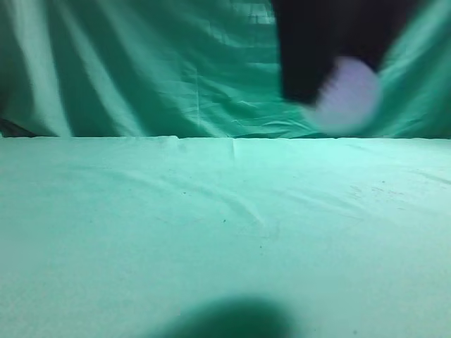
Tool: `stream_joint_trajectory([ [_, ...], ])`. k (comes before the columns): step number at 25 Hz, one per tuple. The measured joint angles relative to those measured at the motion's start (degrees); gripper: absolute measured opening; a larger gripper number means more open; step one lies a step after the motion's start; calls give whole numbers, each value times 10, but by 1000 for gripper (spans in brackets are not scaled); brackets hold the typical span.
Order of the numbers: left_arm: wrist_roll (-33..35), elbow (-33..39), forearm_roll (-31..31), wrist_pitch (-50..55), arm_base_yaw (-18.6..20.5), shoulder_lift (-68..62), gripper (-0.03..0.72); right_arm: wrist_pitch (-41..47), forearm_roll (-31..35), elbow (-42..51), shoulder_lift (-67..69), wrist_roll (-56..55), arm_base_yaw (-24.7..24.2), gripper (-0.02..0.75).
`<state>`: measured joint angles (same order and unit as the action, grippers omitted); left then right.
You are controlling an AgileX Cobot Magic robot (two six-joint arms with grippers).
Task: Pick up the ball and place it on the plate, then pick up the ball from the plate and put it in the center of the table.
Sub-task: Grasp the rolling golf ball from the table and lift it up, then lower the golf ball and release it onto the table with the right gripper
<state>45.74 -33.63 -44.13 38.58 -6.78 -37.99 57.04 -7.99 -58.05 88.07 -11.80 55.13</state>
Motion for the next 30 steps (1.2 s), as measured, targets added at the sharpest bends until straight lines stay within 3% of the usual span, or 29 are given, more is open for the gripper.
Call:
stream_joint_trajectory([
  [12,0,0,-17,0,0,0,0,57,2,-238,80,68,-94,315],
  [20,0,0,-15,0,0,0,0,89,13,-409,271,103,-99,315],
  [25,0,0,-2,0,0,0,0,84,77,-522,382,138,-100,315],
  [30,1,0,1,0,0,0,0,82,89,-582,447,146,-104,315],
])
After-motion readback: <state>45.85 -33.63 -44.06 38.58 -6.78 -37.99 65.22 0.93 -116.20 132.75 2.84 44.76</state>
